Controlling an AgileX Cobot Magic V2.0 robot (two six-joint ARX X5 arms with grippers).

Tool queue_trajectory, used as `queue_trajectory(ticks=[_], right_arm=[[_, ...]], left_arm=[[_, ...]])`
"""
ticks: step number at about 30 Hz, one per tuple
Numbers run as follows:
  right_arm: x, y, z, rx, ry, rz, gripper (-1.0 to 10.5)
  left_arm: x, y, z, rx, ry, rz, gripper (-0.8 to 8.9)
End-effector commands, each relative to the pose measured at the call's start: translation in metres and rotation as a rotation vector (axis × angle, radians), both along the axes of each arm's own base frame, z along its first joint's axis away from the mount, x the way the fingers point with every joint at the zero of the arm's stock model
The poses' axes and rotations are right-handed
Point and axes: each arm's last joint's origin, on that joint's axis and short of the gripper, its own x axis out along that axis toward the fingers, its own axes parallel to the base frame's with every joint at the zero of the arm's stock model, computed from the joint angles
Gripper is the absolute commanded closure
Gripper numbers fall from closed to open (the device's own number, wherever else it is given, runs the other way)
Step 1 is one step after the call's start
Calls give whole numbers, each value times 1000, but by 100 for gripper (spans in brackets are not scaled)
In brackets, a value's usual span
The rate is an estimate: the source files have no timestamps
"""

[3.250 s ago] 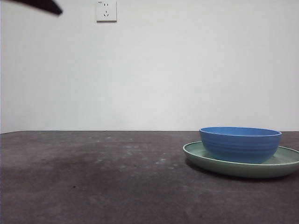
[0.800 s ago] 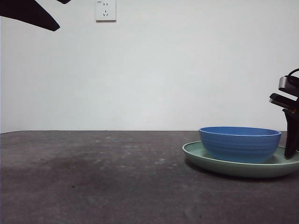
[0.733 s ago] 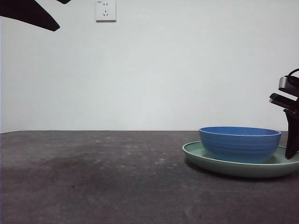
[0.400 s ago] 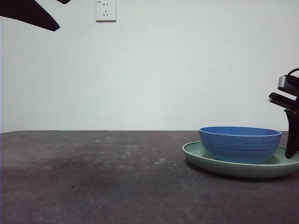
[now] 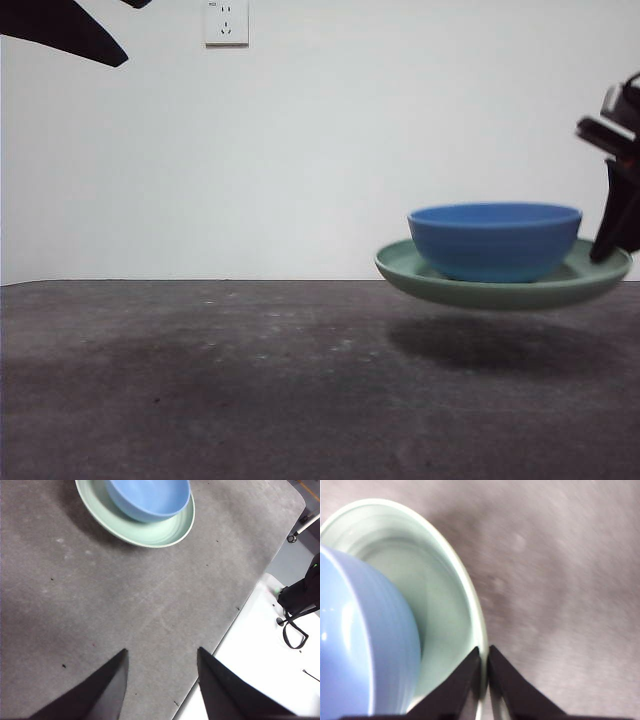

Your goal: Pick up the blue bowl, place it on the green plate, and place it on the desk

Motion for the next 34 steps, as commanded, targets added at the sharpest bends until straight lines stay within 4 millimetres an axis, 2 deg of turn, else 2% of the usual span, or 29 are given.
queue_trajectory(ticks=[1,6,16,26,34], right_arm=[[2,6,13,33,-32,-6,934],[4,26,23,60,-53,28,934],[7,86,28,101,-116,99,934],[16,130,-3,115,-61,138,934],[24,150,-37,113,23,150,934]], left_arm=[[1,-2,3,-9,-20,-15,591],[1,-2,3,-9,-20,-15,591],[1,-2,3,-9,-19,-15,591],[1,-2,3,-9,-18,-14,592],[1,-2,3,-7,-10,-13,592]])
